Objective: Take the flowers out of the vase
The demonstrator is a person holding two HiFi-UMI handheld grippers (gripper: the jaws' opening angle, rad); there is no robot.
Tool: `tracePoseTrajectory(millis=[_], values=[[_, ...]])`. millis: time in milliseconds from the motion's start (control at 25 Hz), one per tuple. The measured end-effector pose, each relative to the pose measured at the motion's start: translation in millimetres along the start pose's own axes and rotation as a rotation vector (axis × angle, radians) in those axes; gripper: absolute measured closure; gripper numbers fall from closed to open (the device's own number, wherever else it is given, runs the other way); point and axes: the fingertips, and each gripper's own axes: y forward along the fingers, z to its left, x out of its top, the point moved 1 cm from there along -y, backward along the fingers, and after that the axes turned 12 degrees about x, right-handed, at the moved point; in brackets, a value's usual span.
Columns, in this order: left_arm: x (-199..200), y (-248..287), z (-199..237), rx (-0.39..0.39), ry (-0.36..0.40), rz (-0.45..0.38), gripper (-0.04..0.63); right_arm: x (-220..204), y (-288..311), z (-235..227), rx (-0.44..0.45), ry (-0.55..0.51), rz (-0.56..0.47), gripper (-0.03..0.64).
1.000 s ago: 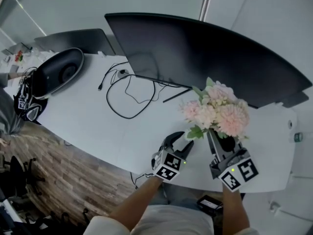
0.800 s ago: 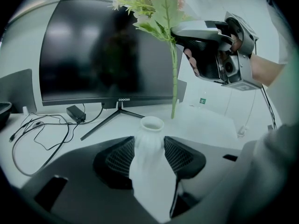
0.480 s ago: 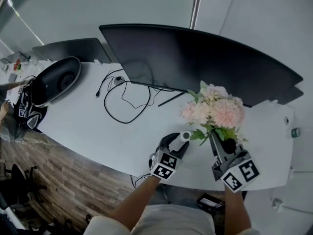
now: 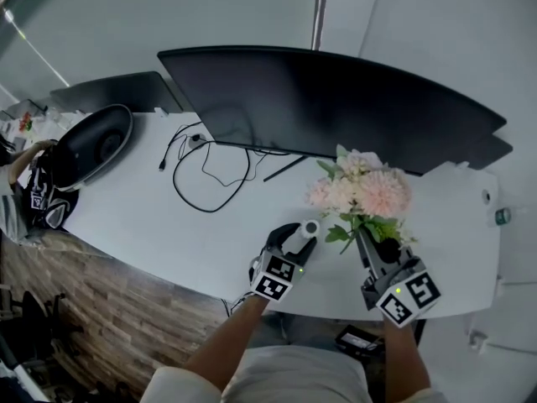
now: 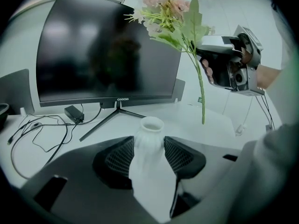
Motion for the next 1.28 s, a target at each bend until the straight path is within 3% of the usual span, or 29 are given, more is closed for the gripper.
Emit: tracePoseTrajectory(millis=[560, 880, 1280], values=[[12, -4, 1, -0.004, 0.016, -0.032, 0.39, 1, -3, 5, 0.005, -0.005, 0.005, 0.571], [42, -52, 18, 0.0, -0.038, -0.105, 0.391, 5, -7, 7, -0.004, 0.011, -0.014, 0.571], [75, -127, 49, 0.045, -0.106, -0.156, 0.539, 8, -10, 22, -0.006, 0.018, -0.003, 0.571]])
